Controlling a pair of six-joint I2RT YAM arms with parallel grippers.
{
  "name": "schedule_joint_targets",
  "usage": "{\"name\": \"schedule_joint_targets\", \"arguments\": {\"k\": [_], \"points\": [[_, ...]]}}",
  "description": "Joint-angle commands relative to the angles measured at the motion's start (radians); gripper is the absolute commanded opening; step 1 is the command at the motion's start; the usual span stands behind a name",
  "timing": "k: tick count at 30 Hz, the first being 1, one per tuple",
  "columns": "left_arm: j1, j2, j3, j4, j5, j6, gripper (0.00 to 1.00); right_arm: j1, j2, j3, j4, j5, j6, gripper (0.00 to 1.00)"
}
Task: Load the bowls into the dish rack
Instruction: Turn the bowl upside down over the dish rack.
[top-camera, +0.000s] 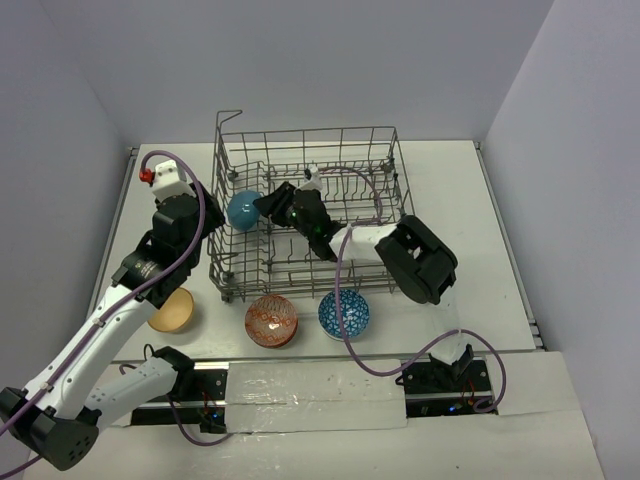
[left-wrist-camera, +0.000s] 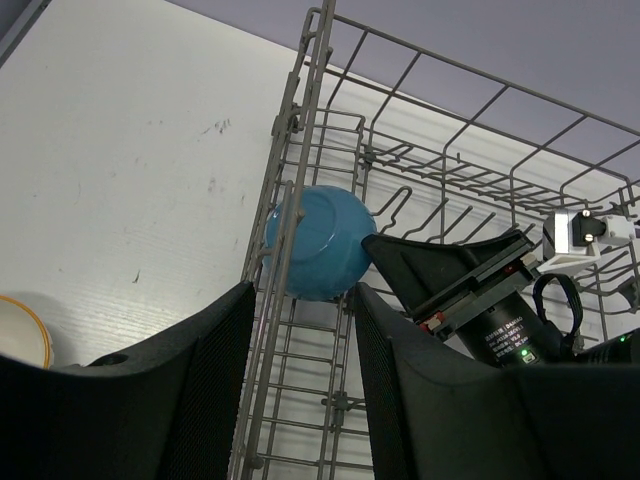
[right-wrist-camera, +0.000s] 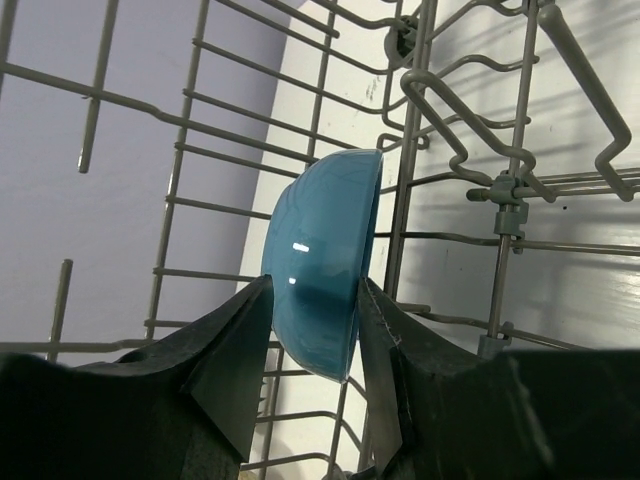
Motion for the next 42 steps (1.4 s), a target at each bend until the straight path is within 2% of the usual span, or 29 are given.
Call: {"name": "schedule_joint_targets", "arguments": {"k": [1,20,28,35,36,39,42], "points": [[0.003,-0.001,0.005,0.019,0.010,0.004,0.50,-0.015,-0.058,0.050,-0.121,0.035,-0.029,0.48],[0.003,0.007,0.008,0.015,0.022,0.013,0.50,-0.011,-0.051,0.341,-0.508,0.075,-0.154,0.49],[0.003,0.035,0.022,-0.007,0.015,0.015,0.48,-0.018,-0.055,0.377,-0.584,0.039,-0.207,0.50],[0.003,0.058,0.034,-0.025,-0.001,0.017,0.33,-0.018,-0.110,0.363,-0.647,0.033,-0.302,0.50],[0.003,0.065,0.036,-0.028,-0.002,0.017,0.29,-0.019,-0.119,0.357,-0.649,0.032,-0.308,0.50],[0.003,0.079,0.036,-0.037,-0.016,0.017,0.24,-0.021,-0.146,0.340,-0.660,0.026,-0.334,0.50],[0.003,0.093,0.041,-0.047,-0.025,0.017,0.23,-0.025,-0.166,0.320,-0.666,0.018,-0.351,0.50]]}}
